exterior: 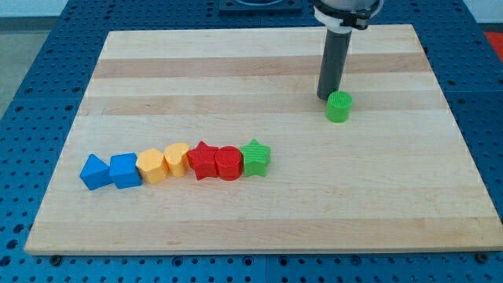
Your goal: Move the green circle to the top right of the board
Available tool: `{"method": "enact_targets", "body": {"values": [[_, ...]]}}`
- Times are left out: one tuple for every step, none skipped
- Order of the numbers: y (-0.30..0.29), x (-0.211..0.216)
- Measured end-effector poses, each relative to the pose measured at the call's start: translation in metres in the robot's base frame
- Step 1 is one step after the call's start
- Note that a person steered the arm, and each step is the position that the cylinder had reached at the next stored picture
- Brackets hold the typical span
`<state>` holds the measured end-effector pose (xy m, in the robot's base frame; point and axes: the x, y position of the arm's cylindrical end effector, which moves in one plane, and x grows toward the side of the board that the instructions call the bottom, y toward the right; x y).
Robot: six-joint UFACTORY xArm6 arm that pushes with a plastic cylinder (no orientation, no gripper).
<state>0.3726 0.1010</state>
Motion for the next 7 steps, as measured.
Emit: {"method": "enact_targets", "body": {"values": [[-0.073,0.031],[-0.106,0.069],[-0.051,0.081],[0.008,0.052],[0.061,0.007],[0.078,-0.002],[0.078,-0.002]]}}
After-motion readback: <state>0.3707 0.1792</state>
